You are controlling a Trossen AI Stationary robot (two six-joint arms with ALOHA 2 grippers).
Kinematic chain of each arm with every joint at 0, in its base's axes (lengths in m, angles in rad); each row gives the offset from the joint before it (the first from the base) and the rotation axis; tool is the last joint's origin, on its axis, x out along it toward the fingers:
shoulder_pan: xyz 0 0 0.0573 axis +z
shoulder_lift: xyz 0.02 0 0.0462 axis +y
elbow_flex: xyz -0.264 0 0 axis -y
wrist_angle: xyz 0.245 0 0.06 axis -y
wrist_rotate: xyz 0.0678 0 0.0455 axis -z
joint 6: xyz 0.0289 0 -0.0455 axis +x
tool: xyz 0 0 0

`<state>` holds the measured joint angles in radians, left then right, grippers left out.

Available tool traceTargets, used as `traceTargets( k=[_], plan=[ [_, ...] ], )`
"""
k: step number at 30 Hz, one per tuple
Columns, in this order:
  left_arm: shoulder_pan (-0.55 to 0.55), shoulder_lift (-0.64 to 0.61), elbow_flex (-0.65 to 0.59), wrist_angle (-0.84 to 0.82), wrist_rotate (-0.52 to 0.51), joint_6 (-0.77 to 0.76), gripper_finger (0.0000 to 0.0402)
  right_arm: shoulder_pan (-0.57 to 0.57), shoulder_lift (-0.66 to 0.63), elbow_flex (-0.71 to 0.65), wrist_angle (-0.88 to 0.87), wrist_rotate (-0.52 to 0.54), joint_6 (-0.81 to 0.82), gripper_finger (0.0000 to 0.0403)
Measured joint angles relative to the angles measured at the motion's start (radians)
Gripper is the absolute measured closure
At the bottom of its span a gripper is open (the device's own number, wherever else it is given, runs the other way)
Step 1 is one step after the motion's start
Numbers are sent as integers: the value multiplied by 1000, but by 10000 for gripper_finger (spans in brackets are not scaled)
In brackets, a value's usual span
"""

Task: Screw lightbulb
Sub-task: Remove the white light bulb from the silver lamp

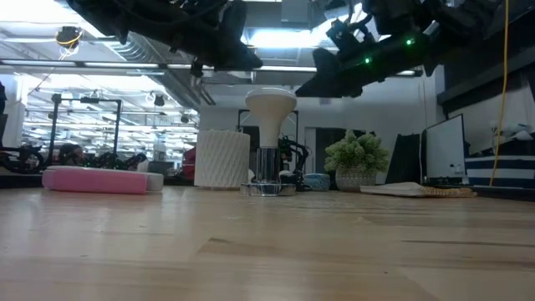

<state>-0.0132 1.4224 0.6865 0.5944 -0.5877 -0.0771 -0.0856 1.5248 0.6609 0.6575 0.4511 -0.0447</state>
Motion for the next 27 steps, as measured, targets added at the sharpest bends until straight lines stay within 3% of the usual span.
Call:
traceTargets(
  k=[13, 27],
  plan=[
    [1, -25, 0, 52, -5, 59, 400, 1, -75, 0, -11, 0, -17, 400],
    [37, -26, 0, 52, -5, 82, 400, 1, -75, 0, -13, -104, -17, 400]
  ],
)
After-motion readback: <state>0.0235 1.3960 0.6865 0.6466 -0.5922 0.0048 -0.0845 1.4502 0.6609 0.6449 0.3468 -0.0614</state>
